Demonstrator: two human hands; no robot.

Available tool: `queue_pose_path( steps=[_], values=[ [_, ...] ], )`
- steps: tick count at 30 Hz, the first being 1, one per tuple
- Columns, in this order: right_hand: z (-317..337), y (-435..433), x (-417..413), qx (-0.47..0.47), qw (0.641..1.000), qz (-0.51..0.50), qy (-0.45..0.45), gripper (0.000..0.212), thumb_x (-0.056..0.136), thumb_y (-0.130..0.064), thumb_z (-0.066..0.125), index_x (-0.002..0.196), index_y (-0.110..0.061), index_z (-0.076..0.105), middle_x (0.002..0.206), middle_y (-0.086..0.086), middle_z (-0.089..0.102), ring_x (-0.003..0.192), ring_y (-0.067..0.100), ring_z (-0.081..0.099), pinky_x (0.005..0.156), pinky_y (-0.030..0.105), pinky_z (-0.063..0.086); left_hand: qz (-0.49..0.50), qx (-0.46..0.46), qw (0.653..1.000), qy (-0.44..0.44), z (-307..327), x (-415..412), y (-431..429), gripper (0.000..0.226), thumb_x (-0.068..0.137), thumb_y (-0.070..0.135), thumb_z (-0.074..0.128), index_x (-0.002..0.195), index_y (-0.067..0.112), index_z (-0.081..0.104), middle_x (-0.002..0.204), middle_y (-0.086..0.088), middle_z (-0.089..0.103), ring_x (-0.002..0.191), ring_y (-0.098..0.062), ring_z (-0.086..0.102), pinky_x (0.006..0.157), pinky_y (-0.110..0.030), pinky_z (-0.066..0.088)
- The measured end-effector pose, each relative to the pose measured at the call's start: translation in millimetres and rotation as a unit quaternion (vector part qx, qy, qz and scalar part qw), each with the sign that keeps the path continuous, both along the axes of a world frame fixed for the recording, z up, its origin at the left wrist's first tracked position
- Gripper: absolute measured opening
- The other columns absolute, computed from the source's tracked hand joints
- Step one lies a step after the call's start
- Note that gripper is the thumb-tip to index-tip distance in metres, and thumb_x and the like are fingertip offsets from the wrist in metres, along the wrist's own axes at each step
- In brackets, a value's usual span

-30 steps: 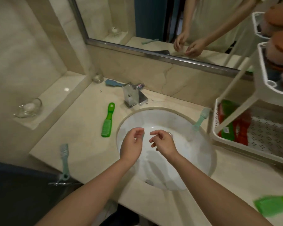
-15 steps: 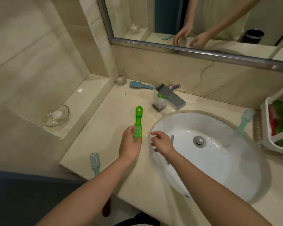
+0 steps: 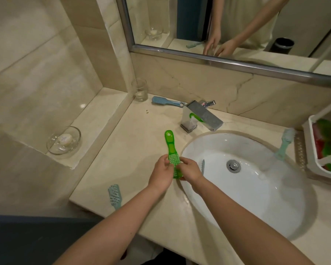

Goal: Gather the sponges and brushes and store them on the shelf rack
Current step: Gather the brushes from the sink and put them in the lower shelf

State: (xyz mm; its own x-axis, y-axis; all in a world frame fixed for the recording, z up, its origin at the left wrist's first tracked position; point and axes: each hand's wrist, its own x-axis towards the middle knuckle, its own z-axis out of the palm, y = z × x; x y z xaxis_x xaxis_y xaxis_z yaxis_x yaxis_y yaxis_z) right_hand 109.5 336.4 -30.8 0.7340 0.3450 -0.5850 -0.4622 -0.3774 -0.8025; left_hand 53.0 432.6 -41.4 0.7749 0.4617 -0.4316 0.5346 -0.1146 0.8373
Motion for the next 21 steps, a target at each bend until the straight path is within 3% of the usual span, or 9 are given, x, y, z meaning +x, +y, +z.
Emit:
queue_pose_path(
  steps=[5,9,12,14,18,21],
  values=[
    [4,-12,-2,0.016,0.999,-0.045,-0.001,0.015,0.092,-0.008,0.052,0.093,-0.007,0.067,0.088,0.01,0.064,0.078,0.02,0.059,0.076,0.04,0.055,0.036,-0.062,0.997,0.0,-1,-1,-7,0.043,0.099,0.03,0.04,0.142,0.022,0.039,0.133,-0.009,0.056,0.114,-0.025,0.06,0.098,-0.04,0.048],
    [9,-29,-4,0.041,0.996,-0.074,0.008,0.018,0.087,-0.011,0.064,0.102,-0.001,0.064,0.087,0.01,0.065,0.071,0.018,0.064,0.059,0.027,0.055,0.039,-0.099,0.994,-0.006,4,1,-19,0.04,0.099,0.035,0.042,0.138,0.025,0.044,0.129,-0.007,0.059,0.112,-0.027,0.061,0.097,-0.048,0.05],
    [13,-47,-4,0.047,0.996,-0.072,0.011,0.015,0.083,-0.015,0.067,0.096,-0.007,0.067,0.079,0.005,0.066,0.064,0.016,0.063,0.062,0.027,0.053,0.039,-0.12,0.992,0.003,7,7,-35,0.03,0.098,0.038,0.043,0.124,0.025,0.051,0.11,-0.002,0.064,0.09,-0.019,0.066,0.069,-0.036,0.058],
    [16,-59,-3,0.054,0.995,-0.084,0.012,0.011,0.084,-0.016,0.063,0.09,-0.01,0.071,0.07,0.001,0.064,0.06,0.014,0.059,0.062,0.027,0.052,0.025,-0.115,0.993,-0.003,9,11,-48,0.023,0.097,0.035,0.047,0.113,0.02,0.054,0.097,0.0,0.064,0.077,-0.01,0.064,0.053,-0.021,0.049],
    [21,-89,1,0.05,0.992,-0.115,0.008,0.013,0.085,-0.01,0.055,0.08,-0.009,0.067,0.062,0.004,0.055,0.054,0.015,0.052,0.058,0.026,0.047,-0.04,-0.088,0.995,-0.001,16,22,-75,0.016,0.093,0.022,0.056,0.103,0.009,0.055,0.083,0.0,0.062,0.066,-0.005,0.059,0.049,-0.011,0.04],
    [26,-114,4,0.041,0.989,-0.14,0.009,0.014,0.085,-0.006,0.047,0.076,-0.01,0.058,0.057,0.003,0.051,0.05,0.016,0.049,0.056,0.026,0.045,-0.085,-0.071,0.994,0.005,23,28,-97,0.013,0.092,0.014,0.051,0.103,0.006,0.051,0.08,-0.002,0.057,0.063,-0.009,0.056,0.049,-0.015,0.041]
  ],
)
